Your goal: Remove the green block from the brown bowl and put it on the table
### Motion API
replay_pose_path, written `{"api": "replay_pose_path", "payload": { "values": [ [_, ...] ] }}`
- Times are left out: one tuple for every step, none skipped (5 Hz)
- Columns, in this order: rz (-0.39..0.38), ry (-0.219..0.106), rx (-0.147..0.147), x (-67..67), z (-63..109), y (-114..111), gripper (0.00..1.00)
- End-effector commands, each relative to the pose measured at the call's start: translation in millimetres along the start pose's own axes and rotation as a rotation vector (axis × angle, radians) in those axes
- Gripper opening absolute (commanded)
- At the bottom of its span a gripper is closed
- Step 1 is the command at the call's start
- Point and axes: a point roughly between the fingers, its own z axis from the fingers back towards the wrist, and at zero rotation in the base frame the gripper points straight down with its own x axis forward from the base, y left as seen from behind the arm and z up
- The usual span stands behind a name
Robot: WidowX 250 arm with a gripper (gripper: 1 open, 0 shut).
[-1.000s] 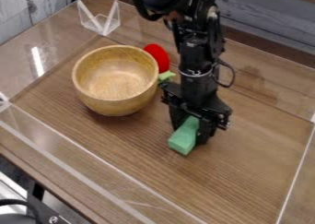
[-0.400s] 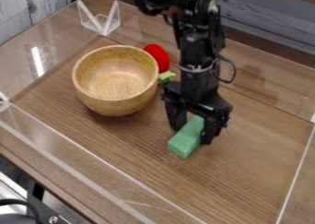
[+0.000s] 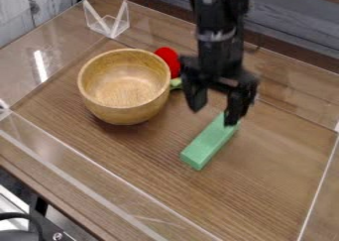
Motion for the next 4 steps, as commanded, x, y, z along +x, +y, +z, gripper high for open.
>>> {"api": "replay_pose_path", "payload": {
  "values": [
    [-0.007, -0.082, -0.008, 6.9, 36.3, -2.7, 1.0],
    [-0.034, -0.058, 0.001, -3.0, 24.2, 1.5, 1.0],
    [-0.06, -0.036, 0.008, -11.6, 8.4, 6.7, 1.0],
    [-0.063, -0.039, 0.016, -9.4, 2.0, 7.4, 1.0]
  ]
}}
